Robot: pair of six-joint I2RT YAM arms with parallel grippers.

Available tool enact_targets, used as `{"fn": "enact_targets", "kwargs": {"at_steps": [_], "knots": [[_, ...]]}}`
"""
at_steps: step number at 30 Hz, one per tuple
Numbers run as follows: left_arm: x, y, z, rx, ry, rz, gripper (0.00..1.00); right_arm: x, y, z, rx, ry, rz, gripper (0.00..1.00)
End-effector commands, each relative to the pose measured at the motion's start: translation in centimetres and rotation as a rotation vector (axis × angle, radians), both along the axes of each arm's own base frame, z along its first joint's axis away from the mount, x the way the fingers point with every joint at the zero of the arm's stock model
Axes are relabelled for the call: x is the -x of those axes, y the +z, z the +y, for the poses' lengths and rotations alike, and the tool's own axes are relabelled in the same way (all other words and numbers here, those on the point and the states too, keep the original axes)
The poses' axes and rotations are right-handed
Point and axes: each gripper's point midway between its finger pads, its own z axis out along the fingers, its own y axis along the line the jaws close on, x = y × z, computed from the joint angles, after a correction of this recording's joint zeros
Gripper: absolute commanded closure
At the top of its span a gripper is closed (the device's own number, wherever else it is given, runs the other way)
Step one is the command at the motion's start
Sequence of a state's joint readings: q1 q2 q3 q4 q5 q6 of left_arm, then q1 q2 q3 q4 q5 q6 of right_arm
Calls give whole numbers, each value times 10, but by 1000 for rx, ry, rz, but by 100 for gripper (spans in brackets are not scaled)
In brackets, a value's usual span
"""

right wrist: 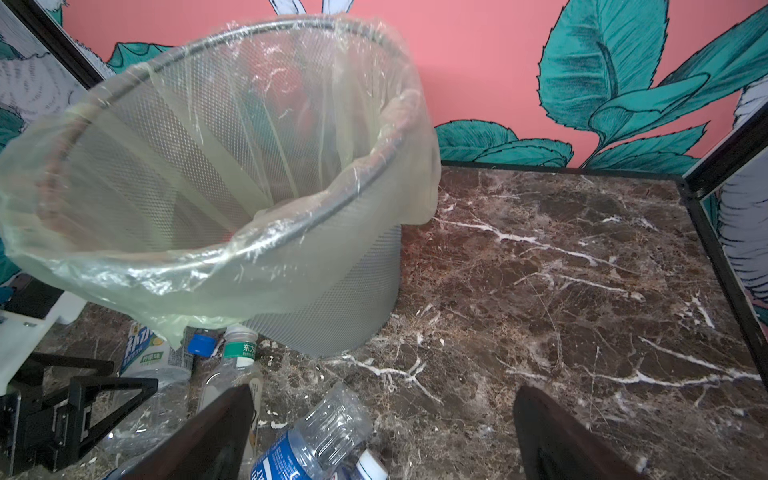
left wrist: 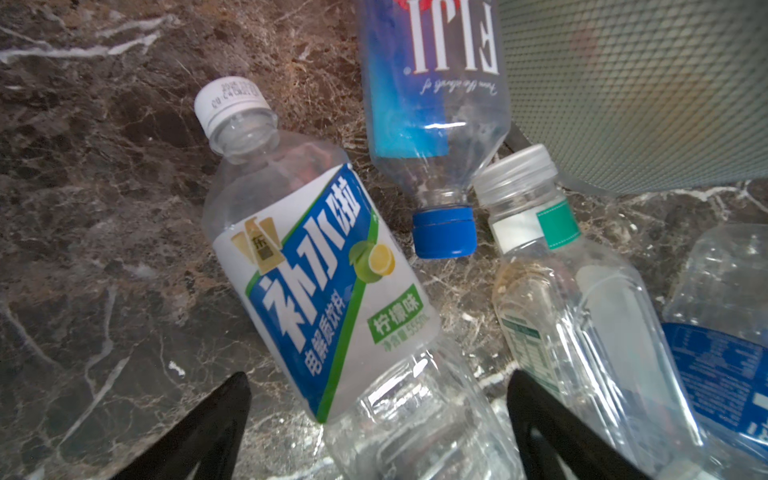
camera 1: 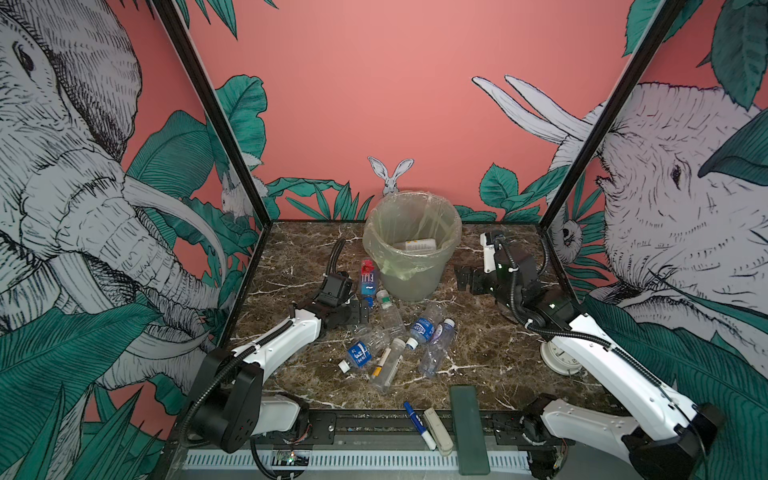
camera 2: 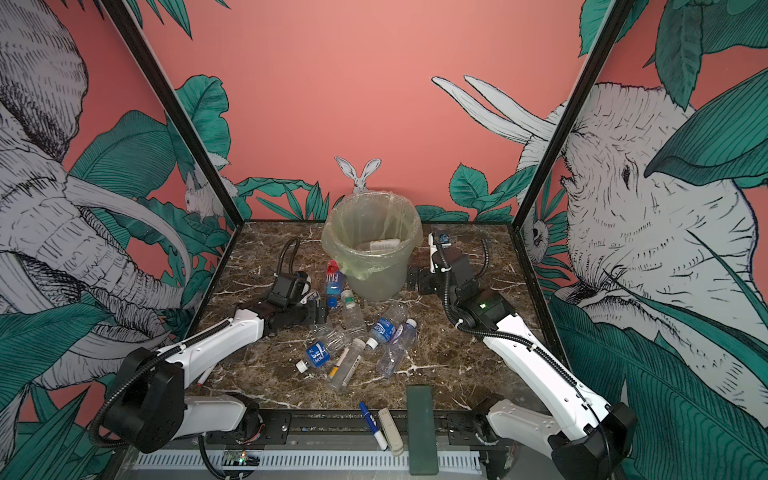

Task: Throw the plastic bottles in the bin
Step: 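Withdraw the right gripper from the bin while the left gripper lowers toward the green-lemon bottle, then close the left gripper on the green-lemon label bottle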

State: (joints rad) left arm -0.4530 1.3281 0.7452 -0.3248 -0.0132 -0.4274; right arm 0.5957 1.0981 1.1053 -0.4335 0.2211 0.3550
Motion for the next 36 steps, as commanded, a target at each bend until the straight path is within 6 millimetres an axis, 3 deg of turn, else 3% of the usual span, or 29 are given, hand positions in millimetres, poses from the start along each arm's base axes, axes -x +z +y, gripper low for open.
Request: {"fn": "enact_targets", "kwargs": {"at_steps": [1,11,16,26,36], "knots": [[-6,5,0,-15,13,-9,4,2,12,-1,-40,-5,-29,0],[-8,-6,5,-63,10,4,8,3,0,6,-83,9,10,1],[-7,-5,15,-122,19,9,23,3,-3,7,-94,10,16,0],[-5,-12,30,-224,29,44,22,2,-9,13,-115,19,36,1],[-4,-23,30,-219,30,49,21,3,-13,13,-113,18,49,1]]}}
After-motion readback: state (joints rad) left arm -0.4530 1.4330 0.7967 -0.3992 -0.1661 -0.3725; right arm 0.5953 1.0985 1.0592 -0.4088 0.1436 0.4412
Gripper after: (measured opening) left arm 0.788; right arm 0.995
